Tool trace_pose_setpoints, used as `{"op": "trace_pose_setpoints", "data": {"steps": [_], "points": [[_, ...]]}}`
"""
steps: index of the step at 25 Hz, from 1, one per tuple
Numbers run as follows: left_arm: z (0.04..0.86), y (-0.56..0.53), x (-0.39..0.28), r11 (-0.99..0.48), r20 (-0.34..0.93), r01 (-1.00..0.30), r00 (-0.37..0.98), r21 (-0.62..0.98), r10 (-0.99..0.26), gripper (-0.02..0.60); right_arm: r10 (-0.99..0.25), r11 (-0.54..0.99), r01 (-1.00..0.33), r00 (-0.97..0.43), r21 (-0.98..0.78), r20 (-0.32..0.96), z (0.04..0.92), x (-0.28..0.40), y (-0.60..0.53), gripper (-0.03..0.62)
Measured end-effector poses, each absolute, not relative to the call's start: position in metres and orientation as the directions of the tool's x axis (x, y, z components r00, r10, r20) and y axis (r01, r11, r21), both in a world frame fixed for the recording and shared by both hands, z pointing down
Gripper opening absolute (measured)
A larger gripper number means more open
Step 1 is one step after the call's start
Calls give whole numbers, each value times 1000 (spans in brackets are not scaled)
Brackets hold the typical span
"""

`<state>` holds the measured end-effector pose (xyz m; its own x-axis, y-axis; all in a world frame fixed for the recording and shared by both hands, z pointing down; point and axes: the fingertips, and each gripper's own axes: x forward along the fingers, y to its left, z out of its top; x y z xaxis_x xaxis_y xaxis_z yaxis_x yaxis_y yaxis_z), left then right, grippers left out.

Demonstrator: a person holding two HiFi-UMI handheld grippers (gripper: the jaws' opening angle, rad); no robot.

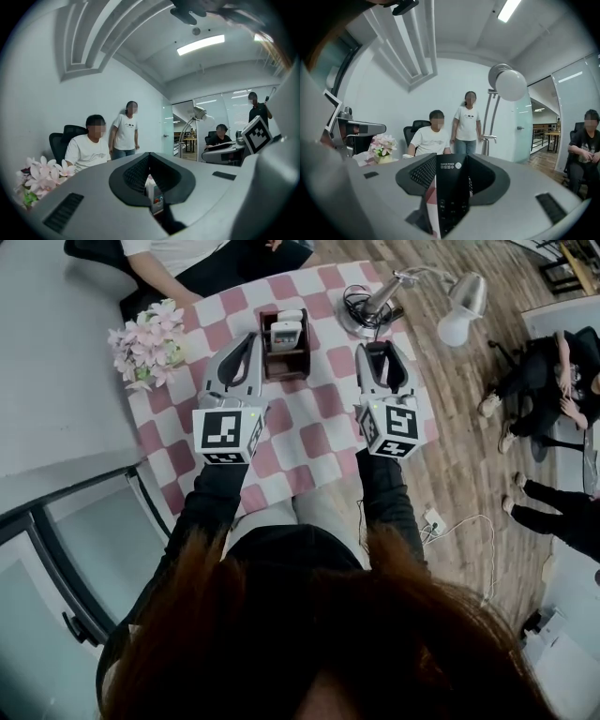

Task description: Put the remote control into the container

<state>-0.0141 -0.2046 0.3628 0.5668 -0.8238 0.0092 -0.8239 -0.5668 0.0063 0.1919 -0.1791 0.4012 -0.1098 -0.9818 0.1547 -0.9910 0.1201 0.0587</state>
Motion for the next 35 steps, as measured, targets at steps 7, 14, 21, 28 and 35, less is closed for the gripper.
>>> {"op": "trace_pose_setpoints", "data": {"steps": [7,14,21,28,35], "points": [[358,-201,-59,-493,1,-870,493,0,-870,-2,-974,208,-976,-201,63,101,384,144,-197,212],[356,-196,-99,-421,2,-907,421,-8,-907,-2,-955,292,-955,-288,45,72,380,97,-212,212],[360,-191,-123,-374,8,-927,374,-5,-927,-2,-943,327,-944,-330,-48,54,390,70,-223,212],[369,-184,-134,-350,28,-937,349,-6,-937,-2,-941,327,-928,-337,-180,26,411,62,-225,212],[377,-179,-137,-341,45,-940,341,-4,-939,-2,-943,330,-918,-331,-219,-35,416,58,-231,212]]}}
